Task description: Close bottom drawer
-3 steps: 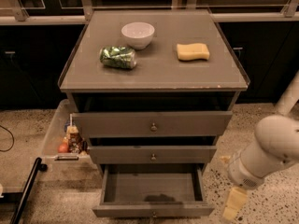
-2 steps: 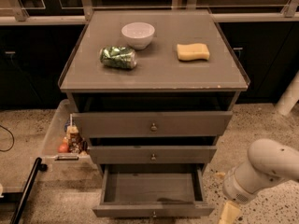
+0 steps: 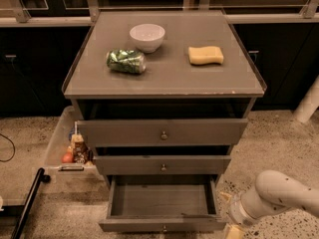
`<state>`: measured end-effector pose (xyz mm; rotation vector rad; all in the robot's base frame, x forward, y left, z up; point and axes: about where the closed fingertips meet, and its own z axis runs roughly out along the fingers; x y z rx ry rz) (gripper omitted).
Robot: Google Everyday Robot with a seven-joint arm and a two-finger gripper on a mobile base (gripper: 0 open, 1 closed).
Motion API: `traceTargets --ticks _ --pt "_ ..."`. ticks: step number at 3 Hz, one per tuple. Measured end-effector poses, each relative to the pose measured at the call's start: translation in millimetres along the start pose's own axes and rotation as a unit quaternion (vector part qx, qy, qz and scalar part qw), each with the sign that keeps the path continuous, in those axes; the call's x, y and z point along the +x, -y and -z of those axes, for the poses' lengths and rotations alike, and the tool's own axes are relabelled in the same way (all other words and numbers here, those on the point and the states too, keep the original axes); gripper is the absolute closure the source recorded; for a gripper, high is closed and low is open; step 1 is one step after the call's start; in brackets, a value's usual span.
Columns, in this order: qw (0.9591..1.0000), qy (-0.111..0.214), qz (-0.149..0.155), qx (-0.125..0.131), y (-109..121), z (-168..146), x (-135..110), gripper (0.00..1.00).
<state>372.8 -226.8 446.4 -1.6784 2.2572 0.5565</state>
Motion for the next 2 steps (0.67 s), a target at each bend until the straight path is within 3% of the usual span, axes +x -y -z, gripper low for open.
traceTargets --ticks 1,2 --pt "0.9996 0.015 0.01 0.02 25 -2 -7 0.0" --pt "0.9996 0.012 0.01 0.023 21 30 -24 0.19"
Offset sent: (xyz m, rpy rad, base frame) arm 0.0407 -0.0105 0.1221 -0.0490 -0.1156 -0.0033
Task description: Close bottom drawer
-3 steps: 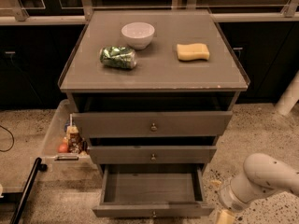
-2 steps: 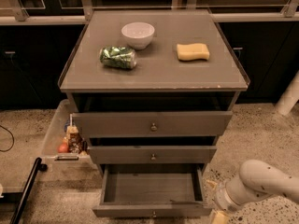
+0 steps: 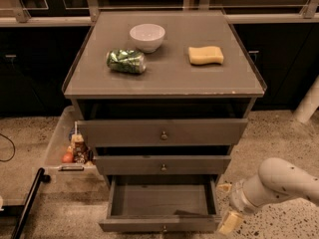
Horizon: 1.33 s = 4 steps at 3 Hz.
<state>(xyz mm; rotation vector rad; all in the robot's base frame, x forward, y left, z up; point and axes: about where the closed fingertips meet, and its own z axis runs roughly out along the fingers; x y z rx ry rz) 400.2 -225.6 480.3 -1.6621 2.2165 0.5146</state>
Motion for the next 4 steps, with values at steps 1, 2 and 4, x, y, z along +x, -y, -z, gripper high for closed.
traceTargets --ticks 1,2,4 --pt "0.9999 -0.005 0.006 0.01 4 12 -4 0.43" --pt "1.0 -0.003 0.0 0.007 4 2 1 0.66" --pt "0.9984 0.034 -0.039 0.024 26 -105 55 1.0"
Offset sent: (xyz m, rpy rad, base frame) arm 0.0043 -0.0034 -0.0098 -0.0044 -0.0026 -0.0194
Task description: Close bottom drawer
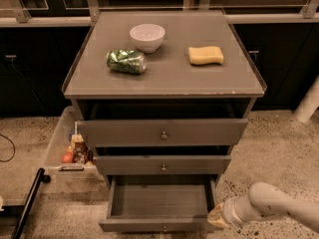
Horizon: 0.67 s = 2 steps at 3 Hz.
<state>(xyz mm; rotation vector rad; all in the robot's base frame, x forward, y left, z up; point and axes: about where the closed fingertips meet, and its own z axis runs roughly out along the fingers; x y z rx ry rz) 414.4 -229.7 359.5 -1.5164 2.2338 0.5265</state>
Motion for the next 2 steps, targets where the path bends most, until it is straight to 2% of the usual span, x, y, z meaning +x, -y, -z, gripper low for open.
traceTargets --ticks 1,2 --pt "0.999 0.022 -0.03 -0.025 -0.1 -84.0 40.9 1.0" --pt "0.999 0.022 -0.03 -0.025 -0.2 -84.0 40.9 1.0"
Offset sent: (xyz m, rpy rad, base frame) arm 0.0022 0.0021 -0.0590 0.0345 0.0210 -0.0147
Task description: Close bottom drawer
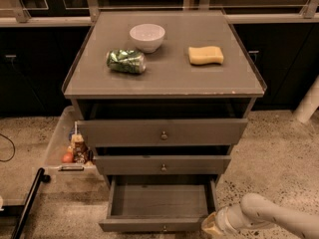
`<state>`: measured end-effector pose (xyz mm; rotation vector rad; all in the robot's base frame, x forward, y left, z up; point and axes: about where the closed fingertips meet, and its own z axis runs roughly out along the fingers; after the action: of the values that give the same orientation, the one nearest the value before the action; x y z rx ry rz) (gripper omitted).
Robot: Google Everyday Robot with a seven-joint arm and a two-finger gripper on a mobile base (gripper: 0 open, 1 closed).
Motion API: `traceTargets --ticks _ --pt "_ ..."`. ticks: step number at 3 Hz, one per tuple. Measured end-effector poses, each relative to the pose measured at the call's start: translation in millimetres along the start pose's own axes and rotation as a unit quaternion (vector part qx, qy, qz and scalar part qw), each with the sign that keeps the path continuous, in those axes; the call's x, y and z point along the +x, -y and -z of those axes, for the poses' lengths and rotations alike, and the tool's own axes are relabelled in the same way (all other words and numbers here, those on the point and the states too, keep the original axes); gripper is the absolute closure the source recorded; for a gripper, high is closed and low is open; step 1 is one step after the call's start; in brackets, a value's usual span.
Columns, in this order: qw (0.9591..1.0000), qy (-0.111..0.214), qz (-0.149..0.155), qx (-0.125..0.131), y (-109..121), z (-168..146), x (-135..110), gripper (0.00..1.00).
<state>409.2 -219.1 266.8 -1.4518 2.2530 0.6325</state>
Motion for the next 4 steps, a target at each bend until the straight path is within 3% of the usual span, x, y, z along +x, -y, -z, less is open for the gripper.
traceTargets --ticks 1,2,4 --pt "0.9998 0.004 0.005 0.018 4 -20 10 1.0" --pt "0.9979 0.033 0.03 0.048 14 -46 17 1.0" --pt "0.9906 0.073 0.093 0.068 25 -93 16 1.0"
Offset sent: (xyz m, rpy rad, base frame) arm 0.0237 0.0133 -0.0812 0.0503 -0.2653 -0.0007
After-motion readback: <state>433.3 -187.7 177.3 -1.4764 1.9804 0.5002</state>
